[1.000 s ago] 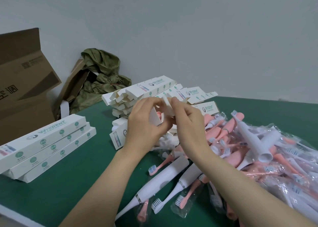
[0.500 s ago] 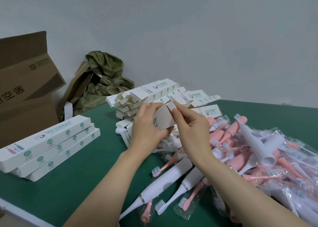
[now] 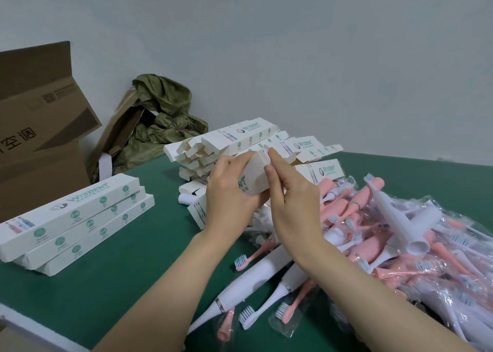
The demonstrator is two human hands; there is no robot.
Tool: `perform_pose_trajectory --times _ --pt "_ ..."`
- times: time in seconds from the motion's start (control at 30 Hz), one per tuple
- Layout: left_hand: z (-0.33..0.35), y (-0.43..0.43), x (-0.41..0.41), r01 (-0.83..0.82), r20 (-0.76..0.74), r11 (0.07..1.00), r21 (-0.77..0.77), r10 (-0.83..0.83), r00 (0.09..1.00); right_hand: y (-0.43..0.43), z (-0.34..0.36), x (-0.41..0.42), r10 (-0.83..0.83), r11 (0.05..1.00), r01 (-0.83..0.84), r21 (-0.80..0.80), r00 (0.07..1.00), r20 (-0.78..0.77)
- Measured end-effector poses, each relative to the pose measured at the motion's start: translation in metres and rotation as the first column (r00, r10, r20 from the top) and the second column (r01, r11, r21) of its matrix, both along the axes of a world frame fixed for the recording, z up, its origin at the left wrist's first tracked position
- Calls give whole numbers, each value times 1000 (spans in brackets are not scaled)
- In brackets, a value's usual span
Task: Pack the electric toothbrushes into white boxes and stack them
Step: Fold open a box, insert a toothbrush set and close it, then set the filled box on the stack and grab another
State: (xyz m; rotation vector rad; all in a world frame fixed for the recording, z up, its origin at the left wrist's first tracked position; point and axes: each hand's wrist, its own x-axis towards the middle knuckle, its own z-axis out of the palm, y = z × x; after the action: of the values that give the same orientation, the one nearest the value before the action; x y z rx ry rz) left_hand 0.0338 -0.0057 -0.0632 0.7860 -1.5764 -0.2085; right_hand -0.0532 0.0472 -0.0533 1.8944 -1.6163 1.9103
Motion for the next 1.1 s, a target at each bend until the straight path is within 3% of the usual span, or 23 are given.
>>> perform_pose_trajectory --times 0.13,0.23,0.33,0.43,0.53,0.7,0.83,1.0,1.1 --pt "-3 0 -3 -20 -20 1000 -22 20 1000 -1 -7 1 -59 998 56 -24 980 -190" --pt "-5 1 -2 -24 -6 1000 -7 24 1000 -3 -7 0 -43 999 40 -18 976 -212" --pt "-3 1 -1 -34 43 999 6 34 999 -4 -2 -3 -30 998 22 -55 988 -151" --pt "-7 -2 -1 -65 215 997 48 53 975 -4 7 -11 -56 996 51 -77 997 -61" --pt "-7 -6 1 -117 272 984 134 77 959 -4 9 -23 -57 998 57 37 998 -6" --pt "22 -16 30 -214 235 975 61 194 952 -7 15 -36 -19 972 -9 237 993 114" --pt "59 -30 89 -366 333 929 -65 365 869 -10 14 -36 6 933 28 358 996 -93" --pt "96 -53 163 -641 712 760 107 391 583 -7 6 -37 153 810 160 564 871 -466" --pt "93 -58 194 -703 784 679 211 311 536 -7 2 -35 179 792 203 575 824 -537"
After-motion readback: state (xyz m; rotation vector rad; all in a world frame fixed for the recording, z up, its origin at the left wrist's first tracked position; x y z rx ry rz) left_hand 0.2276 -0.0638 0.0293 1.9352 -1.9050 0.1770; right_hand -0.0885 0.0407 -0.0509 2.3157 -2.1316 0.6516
